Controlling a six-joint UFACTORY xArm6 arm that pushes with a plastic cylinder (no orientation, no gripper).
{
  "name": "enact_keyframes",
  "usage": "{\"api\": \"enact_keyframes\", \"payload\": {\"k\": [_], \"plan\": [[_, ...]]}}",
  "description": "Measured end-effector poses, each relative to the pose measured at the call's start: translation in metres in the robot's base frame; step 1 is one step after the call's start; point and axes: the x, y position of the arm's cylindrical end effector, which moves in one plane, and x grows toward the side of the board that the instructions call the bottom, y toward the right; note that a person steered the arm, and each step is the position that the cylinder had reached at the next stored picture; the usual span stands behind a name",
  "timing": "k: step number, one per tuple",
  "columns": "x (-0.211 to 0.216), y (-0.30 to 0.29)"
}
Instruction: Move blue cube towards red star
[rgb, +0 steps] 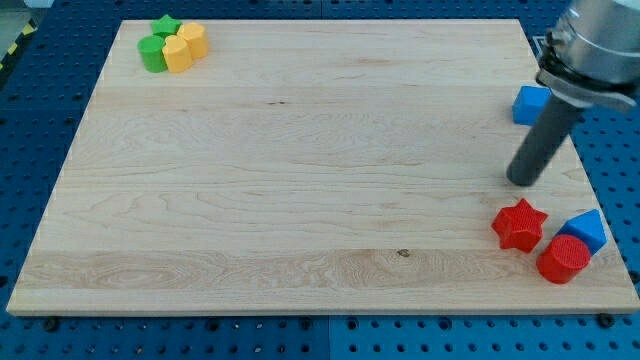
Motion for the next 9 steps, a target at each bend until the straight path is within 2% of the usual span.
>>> {"api": "enact_keyframes", "payload": {"k": [4, 5, 6, 9], "plan": [[-0.142, -0.008], [-0.145, 0.04], [-0.129, 0.071], [-0.086, 0.059]]}}
